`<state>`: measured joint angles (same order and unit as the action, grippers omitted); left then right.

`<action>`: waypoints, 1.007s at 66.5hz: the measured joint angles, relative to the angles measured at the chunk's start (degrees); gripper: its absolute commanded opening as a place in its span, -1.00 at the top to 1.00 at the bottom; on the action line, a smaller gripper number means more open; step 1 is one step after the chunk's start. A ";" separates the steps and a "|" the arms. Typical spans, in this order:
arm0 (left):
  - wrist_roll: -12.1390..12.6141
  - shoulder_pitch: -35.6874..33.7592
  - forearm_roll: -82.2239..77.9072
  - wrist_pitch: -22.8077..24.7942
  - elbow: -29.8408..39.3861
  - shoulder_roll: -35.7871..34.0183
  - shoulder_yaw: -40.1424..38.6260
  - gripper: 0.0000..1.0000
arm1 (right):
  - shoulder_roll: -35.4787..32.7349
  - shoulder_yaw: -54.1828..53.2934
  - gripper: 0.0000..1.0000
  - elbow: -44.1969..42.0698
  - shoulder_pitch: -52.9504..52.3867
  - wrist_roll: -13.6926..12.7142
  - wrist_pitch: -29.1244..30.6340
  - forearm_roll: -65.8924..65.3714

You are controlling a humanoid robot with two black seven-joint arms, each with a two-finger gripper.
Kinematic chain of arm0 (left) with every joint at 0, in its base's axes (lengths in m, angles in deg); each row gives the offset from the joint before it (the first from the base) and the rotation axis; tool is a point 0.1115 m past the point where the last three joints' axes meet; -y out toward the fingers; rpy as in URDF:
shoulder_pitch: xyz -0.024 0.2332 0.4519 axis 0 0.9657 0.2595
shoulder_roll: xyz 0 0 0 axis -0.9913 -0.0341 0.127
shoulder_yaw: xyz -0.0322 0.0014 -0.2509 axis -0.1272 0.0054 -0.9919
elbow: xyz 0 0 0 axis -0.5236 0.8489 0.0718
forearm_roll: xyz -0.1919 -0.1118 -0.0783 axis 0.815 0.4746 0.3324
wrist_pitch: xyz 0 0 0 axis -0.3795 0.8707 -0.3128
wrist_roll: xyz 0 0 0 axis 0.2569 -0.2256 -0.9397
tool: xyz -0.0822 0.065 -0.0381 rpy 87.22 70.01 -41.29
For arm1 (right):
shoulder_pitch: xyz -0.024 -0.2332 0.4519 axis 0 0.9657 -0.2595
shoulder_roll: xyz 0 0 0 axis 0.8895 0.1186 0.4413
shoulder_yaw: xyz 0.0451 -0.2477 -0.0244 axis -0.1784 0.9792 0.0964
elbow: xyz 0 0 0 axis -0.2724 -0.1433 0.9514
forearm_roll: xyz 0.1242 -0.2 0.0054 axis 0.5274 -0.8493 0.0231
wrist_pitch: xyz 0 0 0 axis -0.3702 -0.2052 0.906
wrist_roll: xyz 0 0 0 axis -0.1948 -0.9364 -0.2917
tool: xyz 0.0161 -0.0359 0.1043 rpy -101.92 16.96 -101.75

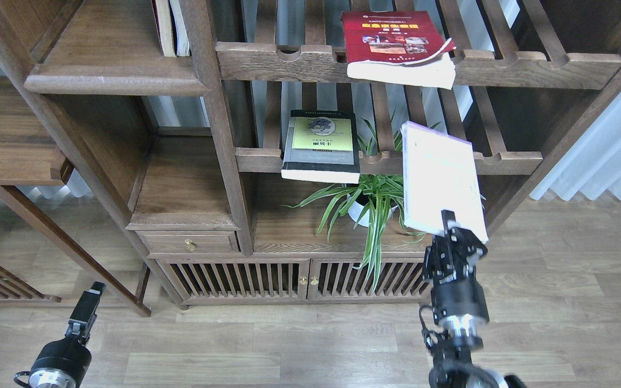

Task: Organize books on shelf
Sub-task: 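Grasp the white book with the right gripper and pull it off the shelf, then lower the white book and grasp its edge with the left gripper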

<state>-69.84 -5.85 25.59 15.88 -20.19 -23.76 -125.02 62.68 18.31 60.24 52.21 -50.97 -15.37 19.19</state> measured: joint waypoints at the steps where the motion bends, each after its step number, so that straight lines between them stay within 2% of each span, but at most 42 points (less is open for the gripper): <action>1: -0.01 0.06 0.01 0.00 -0.27 0.00 0.70 -1.00 | -0.20 0.57 0.89 -0.19 0.42 -0.78 0.03 -0.11; 9: -0.11 0.19 0.67 0.00 -2.20 0.17 5.25 -1.00 | -0.94 3.15 0.89 -2.00 1.87 -4.73 0.05 -1.52; 23: 1.53 -0.40 4.08 0.00 1.12 -0.45 9.57 -0.99 | -0.97 5.41 0.88 -5.51 1.29 -8.01 0.07 -5.16; 37: 9.43 -0.01 14.33 0.00 10.42 -4.85 11.39 -0.99 | -0.76 8.37 0.86 -10.44 -0.90 -11.83 0.07 -6.67; 40: 10.08 -0.07 16.23 0.00 12.24 -6.31 12.98 -0.99 | -0.65 9.21 0.86 -11.71 -1.53 -12.56 0.07 -6.74; 43: 10.49 -0.34 18.58 0.00 14.90 -8.90 16.93 -1.00 | -0.12 11.21 0.86 -13.68 -2.52 -13.85 0.07 -6.91; 51: 10.54 -0.43 19.40 0.00 16.48 -10.06 19.88 -1.00 | 1.28 12.79 0.86 -15.27 -3.26 -14.84 0.07 -7.03; 67: 10.08 -0.22 19.53 0.00 17.43 -9.74 20.93 -1.00 | 3.86 13.89 0.86 -18.22 -4.59 -15.67 0.07 -7.20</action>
<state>-59.76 -6.07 45.12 15.87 -2.75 -33.50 -104.09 66.54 32.20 42.03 47.61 -66.64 -15.30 12.00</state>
